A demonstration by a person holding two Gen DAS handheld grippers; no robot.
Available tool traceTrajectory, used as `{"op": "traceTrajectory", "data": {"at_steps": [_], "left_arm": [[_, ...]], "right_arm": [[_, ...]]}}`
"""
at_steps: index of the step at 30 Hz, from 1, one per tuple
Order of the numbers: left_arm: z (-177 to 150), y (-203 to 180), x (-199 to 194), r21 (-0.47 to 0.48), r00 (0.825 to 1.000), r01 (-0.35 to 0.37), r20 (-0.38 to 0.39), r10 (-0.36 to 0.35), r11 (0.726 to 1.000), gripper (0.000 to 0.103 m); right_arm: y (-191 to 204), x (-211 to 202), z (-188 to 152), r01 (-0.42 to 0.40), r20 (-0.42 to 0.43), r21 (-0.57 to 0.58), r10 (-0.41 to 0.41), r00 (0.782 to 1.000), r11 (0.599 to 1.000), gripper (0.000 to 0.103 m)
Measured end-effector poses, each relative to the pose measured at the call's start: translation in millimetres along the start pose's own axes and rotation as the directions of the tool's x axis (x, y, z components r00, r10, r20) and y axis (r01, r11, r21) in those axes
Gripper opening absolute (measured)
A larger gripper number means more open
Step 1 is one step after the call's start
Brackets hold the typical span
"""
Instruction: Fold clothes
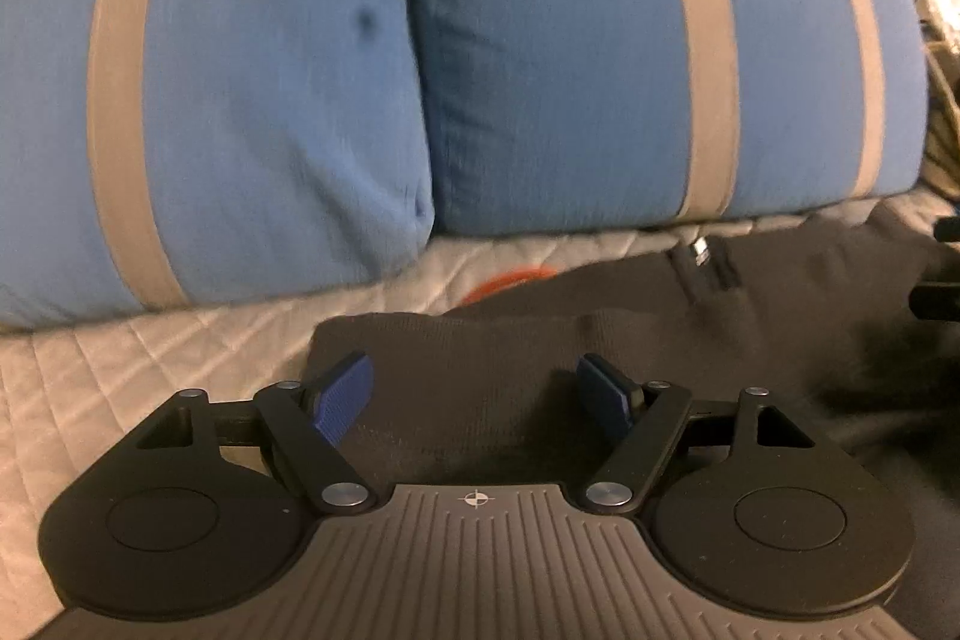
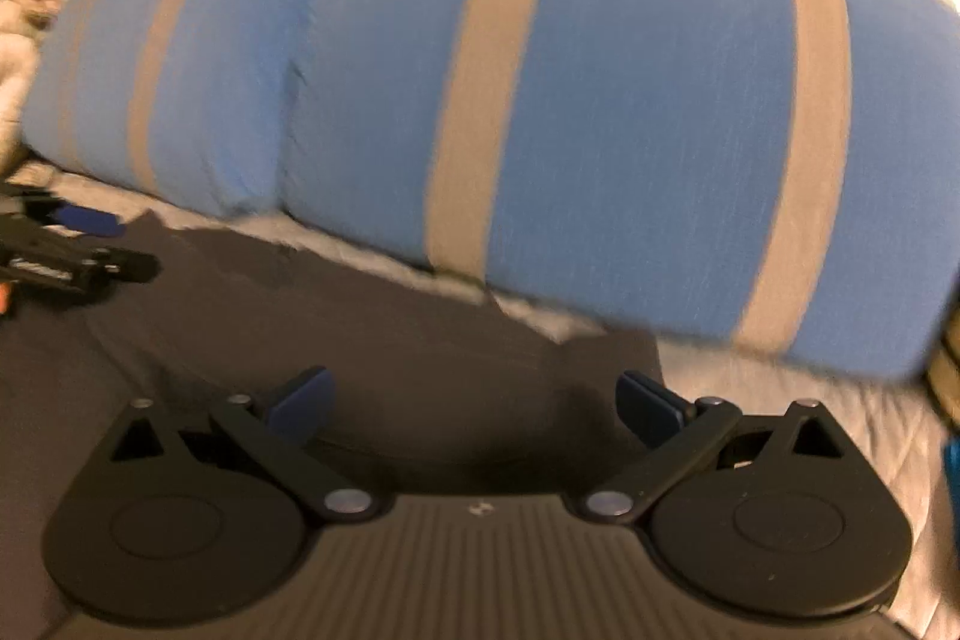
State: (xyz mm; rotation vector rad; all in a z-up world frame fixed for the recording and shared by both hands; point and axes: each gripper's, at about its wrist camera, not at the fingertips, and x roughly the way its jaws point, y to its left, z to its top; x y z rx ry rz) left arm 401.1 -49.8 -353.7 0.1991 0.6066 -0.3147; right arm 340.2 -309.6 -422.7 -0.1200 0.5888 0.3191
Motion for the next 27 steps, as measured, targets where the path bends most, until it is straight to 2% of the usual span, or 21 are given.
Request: {"op": "traceTrajectory", "data": {"at_steps": [1, 4, 6, 11, 19, 23, 27], "left_arm": [[-2, 1, 2, -0.009, 1.000, 0.003, -0.003, -0.003, 1.000, 0.087], [-10, 6, 10, -0.035, 1.000, 0.013, -0.012, -0.013, 0.999, 0.099], [-14, 8, 15, -0.052, 1.000, 0.019, -0.017, -0.020, 0.998, 0.103], [-20, 12, 21, -0.077, 0.999, 0.029, -0.029, -0.031, 0.997, 0.103], [-18, 12, 18, -0.075, 0.999, 0.023, -0.030, -0.025, 0.997, 0.103], [-7, 7, -1, -0.076, 0.998, 0.002, -0.058, -0.006, 0.997, 0.103], [-8, 3, -26, -0.067, 0.995, 0.013, -0.094, -0.020, 0.998, 0.103]], "right_arm": [[-5, 7, -4, 0.017, -0.027, 0.033, -0.016, 0.999, 0.999, 0.103], [-21, 18, -13, -0.003, -0.083, 0.128, 0.014, 0.996, 0.992, 0.103], [-23, 23, -14, 0.000, -0.102, 0.139, 0.014, 0.995, 0.990, 0.103], [-9, 29, -16, 0.055, -0.113, 0.069, -0.047, 0.992, 0.996, 0.102], [-4, 25, -20, 0.074, -0.079, 0.055, -0.070, 0.994, 0.996, 0.102], [-2, 31, -18, 0.085, -0.068, 0.044, -0.082, 0.994, 0.995, 0.102], [-1, 34, -17, 0.087, -0.065, 0.042, -0.084, 0.994, 0.995, 0.102]]}}
